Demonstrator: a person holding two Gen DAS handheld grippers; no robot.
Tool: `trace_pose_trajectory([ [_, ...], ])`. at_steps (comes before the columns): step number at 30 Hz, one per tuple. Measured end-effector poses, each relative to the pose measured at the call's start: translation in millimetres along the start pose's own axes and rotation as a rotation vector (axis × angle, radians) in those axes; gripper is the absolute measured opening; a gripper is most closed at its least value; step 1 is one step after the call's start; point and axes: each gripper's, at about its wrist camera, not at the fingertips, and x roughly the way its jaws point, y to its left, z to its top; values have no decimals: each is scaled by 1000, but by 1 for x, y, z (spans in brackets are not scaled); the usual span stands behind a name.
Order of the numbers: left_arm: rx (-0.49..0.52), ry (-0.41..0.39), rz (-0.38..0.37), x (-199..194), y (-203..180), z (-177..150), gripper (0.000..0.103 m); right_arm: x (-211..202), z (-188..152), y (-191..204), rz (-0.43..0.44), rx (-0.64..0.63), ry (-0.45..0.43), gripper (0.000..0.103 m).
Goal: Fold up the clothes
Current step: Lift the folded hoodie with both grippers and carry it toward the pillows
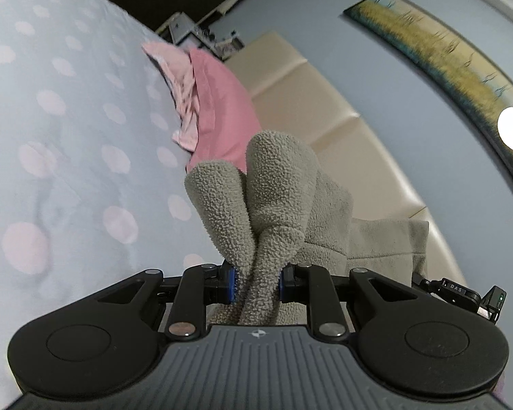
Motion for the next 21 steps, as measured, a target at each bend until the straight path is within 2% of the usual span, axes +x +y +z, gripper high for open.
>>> trace_pose_trajectory([
  [5, -4, 46, 19, 68, 3, -5, 18, 32, 3, -48, -46, 26, -8, 22],
  [9, -13, 61, 20, 115, 7, -3, 18, 66, 11, -70, -75, 58, -47, 22],
  [17, 10, -11, 24, 172, 5, 37, 18, 139, 33, -77, -71, 76, -172, 22],
  [19, 14, -9, 53, 185, 9, 45, 19, 159, 41, -78, -73, 88, -187, 23],
  [21, 20, 22, 128, 197, 15, 50, 24, 178, 41, -77, -120, 85, -171, 31],
])
